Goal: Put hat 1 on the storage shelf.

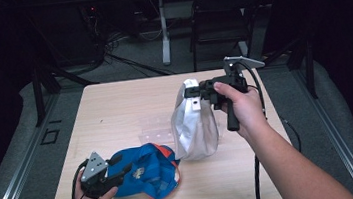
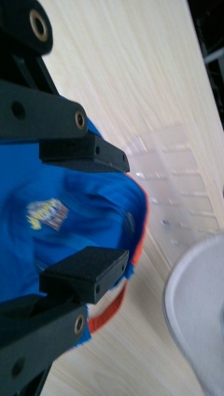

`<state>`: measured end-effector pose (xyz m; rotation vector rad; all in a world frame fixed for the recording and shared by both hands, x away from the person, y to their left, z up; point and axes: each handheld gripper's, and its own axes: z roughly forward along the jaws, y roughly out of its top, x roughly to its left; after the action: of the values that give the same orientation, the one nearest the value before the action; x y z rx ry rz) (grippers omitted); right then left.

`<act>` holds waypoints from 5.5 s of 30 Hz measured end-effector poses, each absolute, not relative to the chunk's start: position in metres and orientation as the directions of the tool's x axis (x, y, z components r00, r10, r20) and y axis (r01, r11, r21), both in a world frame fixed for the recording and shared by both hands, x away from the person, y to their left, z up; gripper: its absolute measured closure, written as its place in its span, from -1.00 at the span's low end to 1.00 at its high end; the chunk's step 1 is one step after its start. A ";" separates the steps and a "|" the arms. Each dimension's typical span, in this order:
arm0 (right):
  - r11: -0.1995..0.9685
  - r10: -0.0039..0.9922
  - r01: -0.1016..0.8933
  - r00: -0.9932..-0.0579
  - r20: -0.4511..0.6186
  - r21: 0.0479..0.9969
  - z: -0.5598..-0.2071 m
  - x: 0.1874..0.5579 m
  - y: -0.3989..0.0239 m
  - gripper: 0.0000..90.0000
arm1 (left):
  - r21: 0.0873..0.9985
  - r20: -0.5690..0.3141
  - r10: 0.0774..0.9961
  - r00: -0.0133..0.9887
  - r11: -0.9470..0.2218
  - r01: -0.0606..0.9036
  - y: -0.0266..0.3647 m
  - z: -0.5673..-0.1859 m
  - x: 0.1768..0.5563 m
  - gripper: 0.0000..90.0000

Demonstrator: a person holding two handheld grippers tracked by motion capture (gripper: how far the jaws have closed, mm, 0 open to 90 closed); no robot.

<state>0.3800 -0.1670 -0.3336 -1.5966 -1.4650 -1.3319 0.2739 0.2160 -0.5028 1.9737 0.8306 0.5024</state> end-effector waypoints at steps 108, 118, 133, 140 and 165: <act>-0.150 0.611 0.875 -0.283 0.739 0.460 -0.384 0.381 -0.157 0.36 | 0.801 -0.006 0.734 0.679 -0.403 0.443 0.147 -0.524 0.359 0.88; -0.098 0.666 0.863 -0.313 0.677 0.495 -0.438 0.343 -0.176 0.19 | 0.808 0.024 0.716 0.698 -0.425 0.408 0.152 -0.518 0.337 0.40; -0.066 0.739 0.783 -0.378 0.557 0.618 -0.495 0.302 -0.191 0.20 | 0.821 0.037 0.741 0.670 -0.405 0.402 0.202 -0.513 0.303 0.24; -0.018 0.746 0.777 -0.409 0.525 0.630 -0.516 0.293 -0.188 0.14 | 0.808 0.063 0.777 0.627 -0.408 0.424 0.229 -0.521 0.292 0.09; 0.062 0.782 0.669 -0.494 0.381 0.741 -0.547 0.275 -0.174 0.14 | 0.732 -0.001 0.842 0.539 -0.367 0.574 0.256 -0.566 0.287 -0.02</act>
<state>0.2750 -0.1737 -0.5467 -1.6323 -2.3730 -1.5324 0.2866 0.2565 -0.5665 2.0825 1.1398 0.4948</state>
